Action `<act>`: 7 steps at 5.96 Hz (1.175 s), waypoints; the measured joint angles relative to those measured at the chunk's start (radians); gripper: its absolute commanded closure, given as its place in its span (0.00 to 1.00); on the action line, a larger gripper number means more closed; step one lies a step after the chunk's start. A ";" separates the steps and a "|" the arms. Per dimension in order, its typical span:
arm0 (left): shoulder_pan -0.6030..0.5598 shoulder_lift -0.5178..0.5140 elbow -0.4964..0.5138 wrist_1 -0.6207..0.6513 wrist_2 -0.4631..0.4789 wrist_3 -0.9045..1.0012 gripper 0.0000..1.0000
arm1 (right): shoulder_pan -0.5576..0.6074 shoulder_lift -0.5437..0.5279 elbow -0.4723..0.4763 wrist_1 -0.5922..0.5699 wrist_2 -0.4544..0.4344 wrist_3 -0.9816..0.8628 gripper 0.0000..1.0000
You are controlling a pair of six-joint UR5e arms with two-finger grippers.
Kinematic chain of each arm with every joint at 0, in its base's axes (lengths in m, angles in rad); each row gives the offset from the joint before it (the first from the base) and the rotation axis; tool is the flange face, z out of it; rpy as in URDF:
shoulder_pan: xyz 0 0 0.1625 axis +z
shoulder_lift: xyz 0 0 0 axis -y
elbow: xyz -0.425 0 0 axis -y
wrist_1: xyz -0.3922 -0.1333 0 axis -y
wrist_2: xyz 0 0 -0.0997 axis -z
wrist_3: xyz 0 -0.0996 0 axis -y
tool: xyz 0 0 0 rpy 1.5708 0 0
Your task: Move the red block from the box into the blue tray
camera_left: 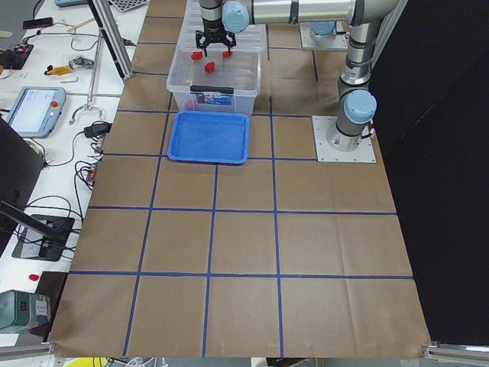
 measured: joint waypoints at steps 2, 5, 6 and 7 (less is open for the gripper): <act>-0.003 -0.037 -0.097 0.138 0.006 0.005 0.05 | 0.109 -0.004 -0.100 0.159 0.090 0.200 0.00; 0.003 -0.087 -0.317 0.477 0.007 0.037 0.04 | 0.273 0.000 -0.160 0.196 0.164 0.389 0.00; 0.003 -0.125 -0.336 0.527 0.007 0.042 0.04 | 0.286 0.004 -0.179 0.206 0.169 0.387 0.00; 0.001 -0.166 -0.335 0.549 0.008 0.049 0.16 | 0.289 0.006 -0.188 0.210 0.172 0.360 0.00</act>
